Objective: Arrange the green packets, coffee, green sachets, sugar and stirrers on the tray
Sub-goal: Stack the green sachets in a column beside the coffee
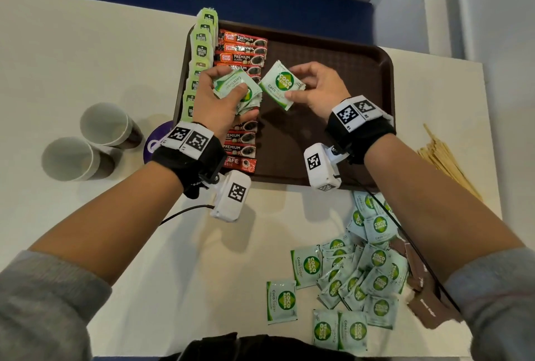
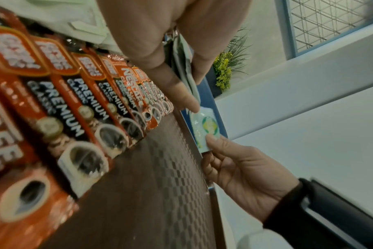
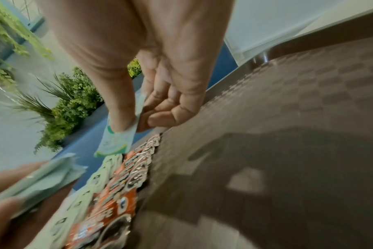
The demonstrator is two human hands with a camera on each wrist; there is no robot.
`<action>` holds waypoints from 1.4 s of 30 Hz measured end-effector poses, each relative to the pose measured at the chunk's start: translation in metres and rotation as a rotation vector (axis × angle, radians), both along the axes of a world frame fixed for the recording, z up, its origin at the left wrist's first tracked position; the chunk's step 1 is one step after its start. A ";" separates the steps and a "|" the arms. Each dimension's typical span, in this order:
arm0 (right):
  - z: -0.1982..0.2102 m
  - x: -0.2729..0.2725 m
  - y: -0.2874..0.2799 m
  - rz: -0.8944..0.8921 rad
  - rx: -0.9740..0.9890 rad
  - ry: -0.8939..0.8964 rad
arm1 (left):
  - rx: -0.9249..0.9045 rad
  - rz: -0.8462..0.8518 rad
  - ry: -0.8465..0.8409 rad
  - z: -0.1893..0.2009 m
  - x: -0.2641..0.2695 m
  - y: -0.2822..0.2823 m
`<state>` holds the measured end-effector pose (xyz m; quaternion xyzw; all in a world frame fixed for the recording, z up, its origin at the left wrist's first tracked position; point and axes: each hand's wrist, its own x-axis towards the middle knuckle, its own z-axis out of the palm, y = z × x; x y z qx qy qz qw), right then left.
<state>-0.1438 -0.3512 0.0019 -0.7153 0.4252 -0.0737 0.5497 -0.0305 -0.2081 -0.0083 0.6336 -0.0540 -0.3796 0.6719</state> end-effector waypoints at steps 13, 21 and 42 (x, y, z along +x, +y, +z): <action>-0.033 0.045 -0.064 -0.098 -0.218 0.229 | 0.003 -0.029 -0.030 0.001 0.019 -0.021; -0.045 0.053 -0.068 -0.046 -0.469 0.311 | 0.011 -0.007 -0.026 -0.003 0.022 -0.020; -0.048 0.069 -0.074 0.101 -0.549 0.349 | 0.023 0.007 0.009 -0.008 0.026 -0.027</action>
